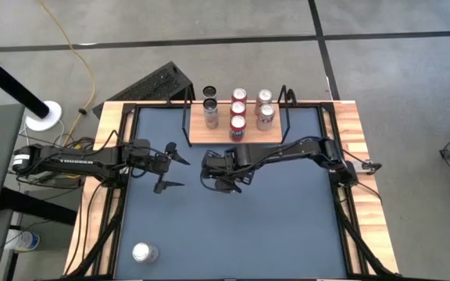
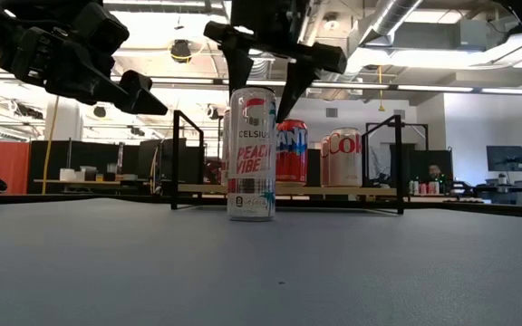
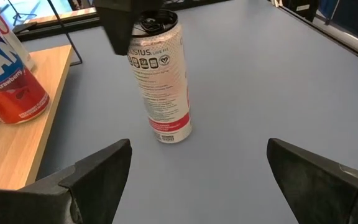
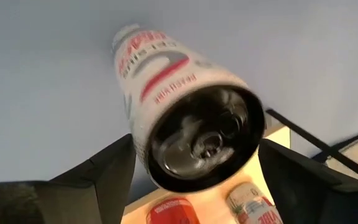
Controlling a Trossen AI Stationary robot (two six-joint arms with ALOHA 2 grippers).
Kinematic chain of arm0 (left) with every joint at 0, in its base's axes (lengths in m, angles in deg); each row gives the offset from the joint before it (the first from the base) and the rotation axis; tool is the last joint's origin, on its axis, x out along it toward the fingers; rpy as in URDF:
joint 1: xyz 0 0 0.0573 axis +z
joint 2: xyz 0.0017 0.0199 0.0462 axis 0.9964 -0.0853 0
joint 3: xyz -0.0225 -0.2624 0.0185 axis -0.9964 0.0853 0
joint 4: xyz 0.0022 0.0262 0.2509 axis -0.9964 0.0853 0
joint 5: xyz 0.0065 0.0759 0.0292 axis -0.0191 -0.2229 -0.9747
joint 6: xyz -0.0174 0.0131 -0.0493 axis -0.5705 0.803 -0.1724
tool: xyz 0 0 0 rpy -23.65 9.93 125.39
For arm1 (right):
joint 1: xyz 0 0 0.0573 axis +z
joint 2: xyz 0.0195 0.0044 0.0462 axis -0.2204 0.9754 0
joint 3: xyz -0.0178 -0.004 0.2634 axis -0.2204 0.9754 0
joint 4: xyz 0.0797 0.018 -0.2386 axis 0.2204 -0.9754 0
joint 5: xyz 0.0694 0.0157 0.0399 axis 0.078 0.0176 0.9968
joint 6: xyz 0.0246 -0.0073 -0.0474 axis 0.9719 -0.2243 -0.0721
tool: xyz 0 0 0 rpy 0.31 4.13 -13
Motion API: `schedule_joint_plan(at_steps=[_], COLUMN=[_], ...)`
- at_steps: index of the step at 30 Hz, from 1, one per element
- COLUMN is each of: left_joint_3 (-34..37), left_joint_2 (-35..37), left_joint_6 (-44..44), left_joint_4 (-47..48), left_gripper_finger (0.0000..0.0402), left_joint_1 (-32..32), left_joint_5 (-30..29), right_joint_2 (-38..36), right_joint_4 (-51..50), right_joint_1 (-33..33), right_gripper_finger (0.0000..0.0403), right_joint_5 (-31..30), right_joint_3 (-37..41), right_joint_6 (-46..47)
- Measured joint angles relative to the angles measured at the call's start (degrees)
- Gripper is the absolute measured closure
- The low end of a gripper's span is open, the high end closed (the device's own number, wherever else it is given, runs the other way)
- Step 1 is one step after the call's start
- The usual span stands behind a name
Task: Place canned beverage on shelf
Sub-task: Put the black soda can on the shelf aligned with the other black soda can
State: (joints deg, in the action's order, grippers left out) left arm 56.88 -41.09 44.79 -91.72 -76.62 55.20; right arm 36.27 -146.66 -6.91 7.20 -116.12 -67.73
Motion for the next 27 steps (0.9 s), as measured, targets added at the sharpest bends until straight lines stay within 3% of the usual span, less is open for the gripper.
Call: schedule_joint_plan(at_steps=[17, 27], left_joint_3=[0.0, 0.0], left_joint_2=[0.0, 0.0], left_joint_6=[0.02, -0.04], left_joint_4=[0.03, 0.02], left_gripper_finger=[0.0038, 0.0038], left_joint_1=[0.0, 0.0], left_joint_5=[0.02, 0.02], right_joint_2=[-0.11, -0.13], right_joint_4=[-2.37, -7.41], right_joint_1=[-0.19, -0.3], right_gripper_finger=[0.0076, 0.0076], right_joint_5=[-0.21, -1.14], right_joint_3=[0.0, 0.0], right_joint_6=[3.92, 12.1])
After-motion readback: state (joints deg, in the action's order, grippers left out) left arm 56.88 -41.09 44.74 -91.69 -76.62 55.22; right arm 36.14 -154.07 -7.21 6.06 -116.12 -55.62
